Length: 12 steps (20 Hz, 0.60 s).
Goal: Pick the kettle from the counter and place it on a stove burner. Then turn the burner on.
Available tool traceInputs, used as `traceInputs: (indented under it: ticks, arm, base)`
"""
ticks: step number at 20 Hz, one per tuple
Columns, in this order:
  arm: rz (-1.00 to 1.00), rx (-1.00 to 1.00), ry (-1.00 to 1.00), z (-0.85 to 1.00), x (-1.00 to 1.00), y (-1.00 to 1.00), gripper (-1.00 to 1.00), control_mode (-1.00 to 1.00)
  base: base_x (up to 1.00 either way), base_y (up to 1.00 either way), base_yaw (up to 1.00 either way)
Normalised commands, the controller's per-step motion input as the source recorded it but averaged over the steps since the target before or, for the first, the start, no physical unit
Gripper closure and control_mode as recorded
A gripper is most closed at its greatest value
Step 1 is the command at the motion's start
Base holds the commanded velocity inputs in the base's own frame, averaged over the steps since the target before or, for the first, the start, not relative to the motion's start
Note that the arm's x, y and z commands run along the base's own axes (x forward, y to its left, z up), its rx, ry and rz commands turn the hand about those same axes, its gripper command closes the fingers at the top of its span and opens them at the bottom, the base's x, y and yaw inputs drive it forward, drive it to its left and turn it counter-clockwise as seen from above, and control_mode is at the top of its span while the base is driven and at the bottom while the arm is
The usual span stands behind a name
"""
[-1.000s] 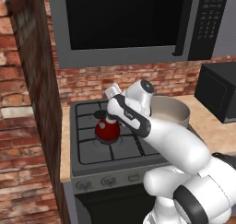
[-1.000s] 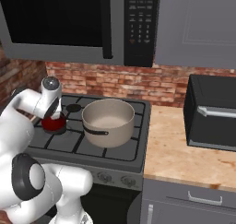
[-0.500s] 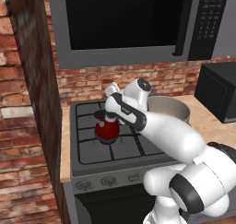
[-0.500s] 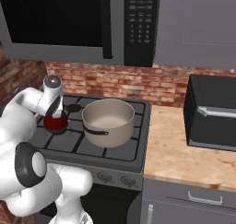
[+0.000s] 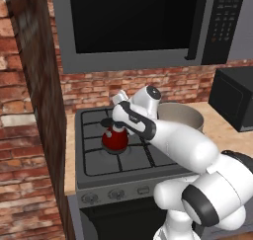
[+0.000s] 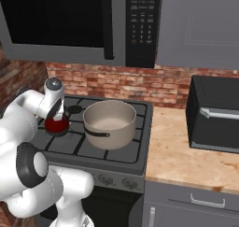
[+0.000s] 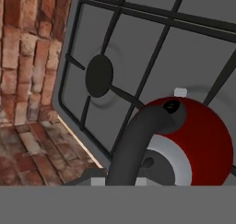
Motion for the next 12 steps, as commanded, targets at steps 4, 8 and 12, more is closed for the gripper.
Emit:
traceInputs:
  ticks: [4,8,12]
  arm:
    - [0.00,0.00,0.00,-0.11,0.02,0.00,1.00,-1.00]
    - [0.00,0.00,0.00,-0.11,0.07,0.00,-1.00,-1.00]
    - [0.00,0.00,0.00,-0.08,0.01,0.00,-1.00,-1.00]
  base:
    - [0.00,0.00,0.00]
    - [0.00,0.00,0.00]
    - [0.00,0.00,0.00]
